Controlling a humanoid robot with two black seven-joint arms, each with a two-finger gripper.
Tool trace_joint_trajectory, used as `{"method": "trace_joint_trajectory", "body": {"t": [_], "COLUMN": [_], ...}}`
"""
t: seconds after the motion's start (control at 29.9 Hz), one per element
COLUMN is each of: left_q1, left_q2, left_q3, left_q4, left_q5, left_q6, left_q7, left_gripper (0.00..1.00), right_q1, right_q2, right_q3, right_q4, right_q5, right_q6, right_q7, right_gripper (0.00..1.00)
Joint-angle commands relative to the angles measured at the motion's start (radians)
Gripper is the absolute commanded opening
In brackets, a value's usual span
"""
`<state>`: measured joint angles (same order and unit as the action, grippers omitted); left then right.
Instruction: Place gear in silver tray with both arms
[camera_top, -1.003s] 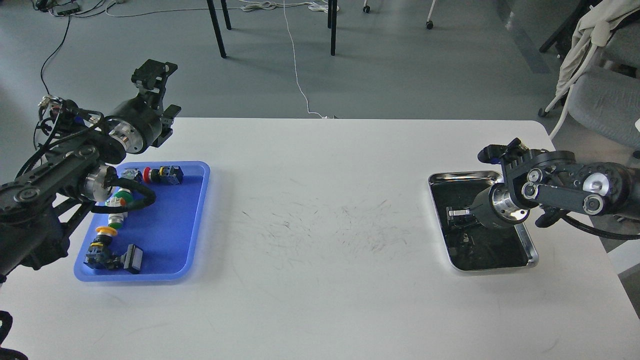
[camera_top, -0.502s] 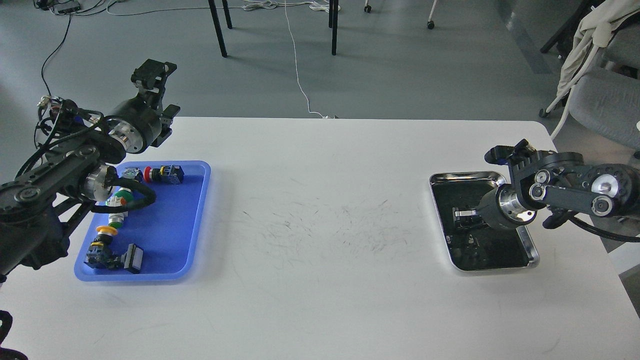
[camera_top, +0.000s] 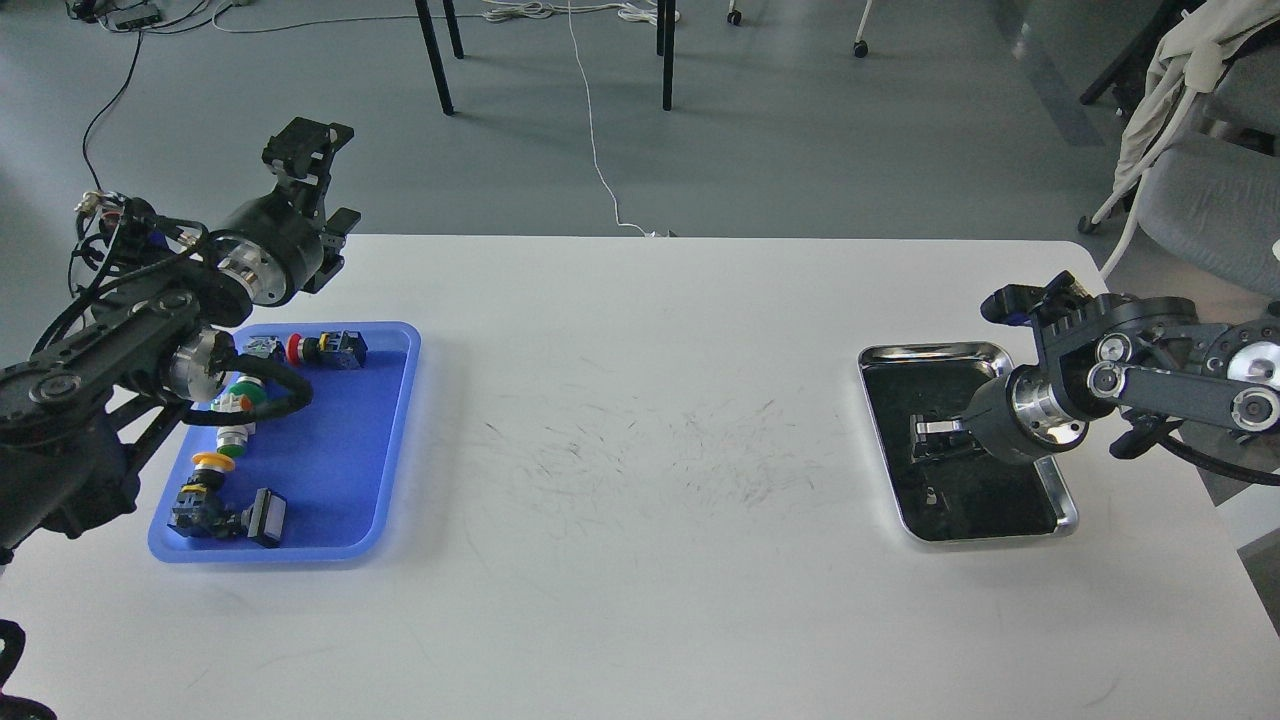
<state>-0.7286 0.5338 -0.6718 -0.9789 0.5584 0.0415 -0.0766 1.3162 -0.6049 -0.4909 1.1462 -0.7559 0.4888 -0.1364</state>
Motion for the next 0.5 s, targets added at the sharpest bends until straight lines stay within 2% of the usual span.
{"method": "trace_joint_trajectory", "body": {"t": [0.0, 0.27, 0.47], "left_q1": [-0.002, 0.000, -0.002], "left_q2": [0.000, 0.000, 0.000], "left_q3": [0.000, 0.000, 0.000], "left_q4": [0.000, 0.000, 0.000], "left_q5": [0.000, 0.000, 0.000], "left_q6": [0.000, 0.000, 0.000], "left_q7": [0.000, 0.000, 0.000], "left_gripper": [0.98, 0.98, 0.98], "right_q1": [-0.017, -0.025, -0.022], "right_q2": [0.000, 0.014, 0.016], "right_q3": [0.000, 0.003, 0.003], "right_q4": [-0.013, -0.054, -0.053], "right_q5": [-0.020, -0.020, -0.019], "right_q6": [0.000, 0.000, 0.000], "right_q7": [0.000, -0.002, -0.002], "right_gripper": [0.05, 0.08, 0.31]}}
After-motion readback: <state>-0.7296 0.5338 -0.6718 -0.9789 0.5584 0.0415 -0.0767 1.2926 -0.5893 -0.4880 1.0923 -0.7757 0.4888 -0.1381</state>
